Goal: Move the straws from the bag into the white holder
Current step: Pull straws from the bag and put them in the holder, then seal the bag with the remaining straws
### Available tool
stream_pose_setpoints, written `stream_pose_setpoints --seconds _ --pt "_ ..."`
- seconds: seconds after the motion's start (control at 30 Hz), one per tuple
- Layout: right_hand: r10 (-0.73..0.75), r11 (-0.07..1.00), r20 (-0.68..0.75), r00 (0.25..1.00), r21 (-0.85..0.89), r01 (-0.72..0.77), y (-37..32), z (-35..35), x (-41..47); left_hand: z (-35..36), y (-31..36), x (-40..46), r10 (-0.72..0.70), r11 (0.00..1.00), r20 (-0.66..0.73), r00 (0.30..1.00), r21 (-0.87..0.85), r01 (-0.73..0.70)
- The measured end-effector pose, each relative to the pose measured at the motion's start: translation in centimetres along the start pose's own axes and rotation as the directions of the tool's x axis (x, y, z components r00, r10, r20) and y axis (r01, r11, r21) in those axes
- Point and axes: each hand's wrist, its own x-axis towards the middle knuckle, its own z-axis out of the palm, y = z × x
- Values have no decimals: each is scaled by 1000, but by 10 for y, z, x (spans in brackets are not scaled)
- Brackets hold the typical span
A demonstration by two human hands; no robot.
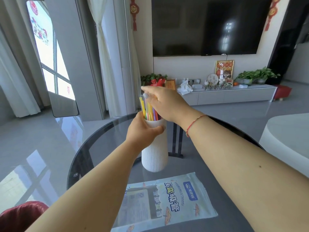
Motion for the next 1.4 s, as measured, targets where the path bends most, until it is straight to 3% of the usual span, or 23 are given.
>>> stream_pose_setpoints --seconds 0.1,0.27,0.4,0.53,0.7,0.8,0.9,1.0,1.13,1.27,1.33,1.4 --pt "-76 997 -60 995 -27 74 -6 -5 0 0 1 0 -6 1000 8 1000 2 6" --pt "-75 985 79 994 -148 86 -6 -4 -9 0 2 0 7 999 -4 1000 32 -7" --pt "-76 987 -52 996 -148 67 -5 -5 -18 -2 7 -2 -18 995 13 1000 95 17" --pt "-15 1000 -335 942 -28 6 -2 -9 -45 -2 1 -20 54 985 -66 996 170 -42" --pt "301 953 -450 841 164 -254 23 -1 -101 11 -17 -78 32 964 -135 990 264 4" --pt "543 839 -303 783 229 -494 44 13 -138 17 -29 -110 29 958 -146 989 285 14" --pt "734 679 -112 670 122 -724 62 27 -177 23 -39 -139 59 936 -31 998 348 -45" --pt "813 582 34 581 -63 -811 68 39 -204 30 -49 -158 115 903 56 992 410 -128" --pt "845 506 210 492 -17 -862 64 51 -216 38 -55 -169 122 892 87 989 427 -148" --pt "820 496 220 529 188 -848 58 50 -220 37 -51 -174 165 873 104 981 447 -194" --pt "800 517 144 583 331 -790 48 35 -219 35 -45 -176 206 861 98 974 454 -228" --pt "748 609 -9 664 406 -681 34 12 -214 31 -34 -176 298 875 19 954 394 -281"
